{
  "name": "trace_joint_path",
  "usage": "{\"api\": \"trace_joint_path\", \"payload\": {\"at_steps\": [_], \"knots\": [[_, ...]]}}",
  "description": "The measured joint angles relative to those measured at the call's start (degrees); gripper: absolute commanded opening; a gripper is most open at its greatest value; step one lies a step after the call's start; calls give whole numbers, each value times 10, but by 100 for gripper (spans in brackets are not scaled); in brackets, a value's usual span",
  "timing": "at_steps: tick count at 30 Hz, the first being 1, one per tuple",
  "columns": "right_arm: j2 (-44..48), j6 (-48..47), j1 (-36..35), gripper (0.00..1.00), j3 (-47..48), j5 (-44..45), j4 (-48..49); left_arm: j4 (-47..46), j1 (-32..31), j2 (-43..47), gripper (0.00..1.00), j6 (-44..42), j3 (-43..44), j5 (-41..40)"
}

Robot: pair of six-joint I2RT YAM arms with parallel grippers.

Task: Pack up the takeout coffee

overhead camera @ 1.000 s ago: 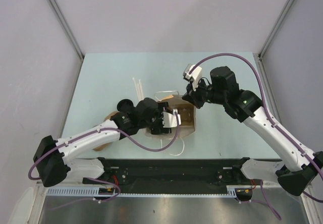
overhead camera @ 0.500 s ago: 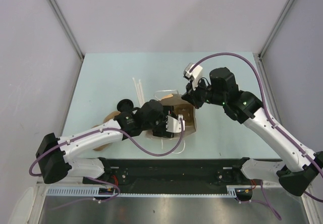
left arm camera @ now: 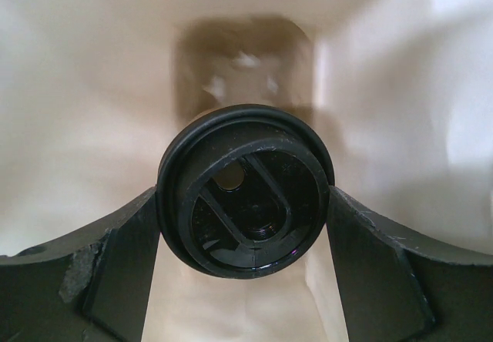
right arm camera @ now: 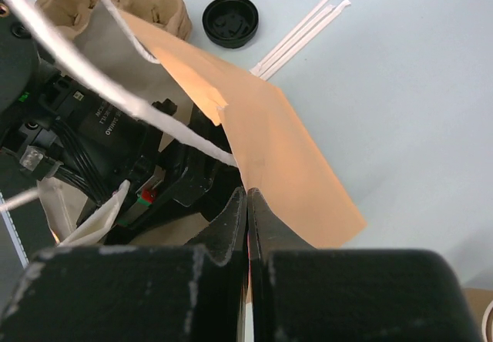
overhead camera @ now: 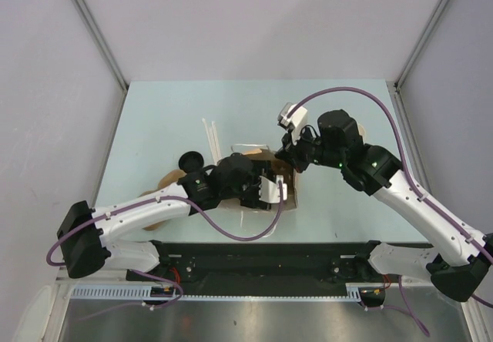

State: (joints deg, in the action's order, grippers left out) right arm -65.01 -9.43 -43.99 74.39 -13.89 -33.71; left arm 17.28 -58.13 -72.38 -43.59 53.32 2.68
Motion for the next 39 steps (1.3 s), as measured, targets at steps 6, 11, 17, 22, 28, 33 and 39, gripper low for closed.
{"api": "trace_joint_path", "payload": {"at_steps": [6, 11, 17, 22, 28, 33, 39], "knots": [[2, 5, -1, 0, -5, 1, 0, -42, -5, 0, 21, 0, -7, 8], [3, 5, -1, 0, -6, -1, 0, -57, -7, -2, 20, 0, -11, 20], [11, 2, -1, 0, -20, -6, 2, -50, -9, -23, 20, -1, -10, 28], [18, -9, -1, 0, -32, -9, 2, -27, -9, -27, 20, -4, -6, 41], [33, -26, 0, 0, -50, -16, 17, -8, -9, -39, 19, 8, 4, 51], [41, -39, 0, 0, -61, -15, 27, -7, -9, -25, 19, 22, 4, 51], [41, -60, 2, 0, -61, -3, 52, -3, -9, -8, 19, 26, 4, 51]]}}
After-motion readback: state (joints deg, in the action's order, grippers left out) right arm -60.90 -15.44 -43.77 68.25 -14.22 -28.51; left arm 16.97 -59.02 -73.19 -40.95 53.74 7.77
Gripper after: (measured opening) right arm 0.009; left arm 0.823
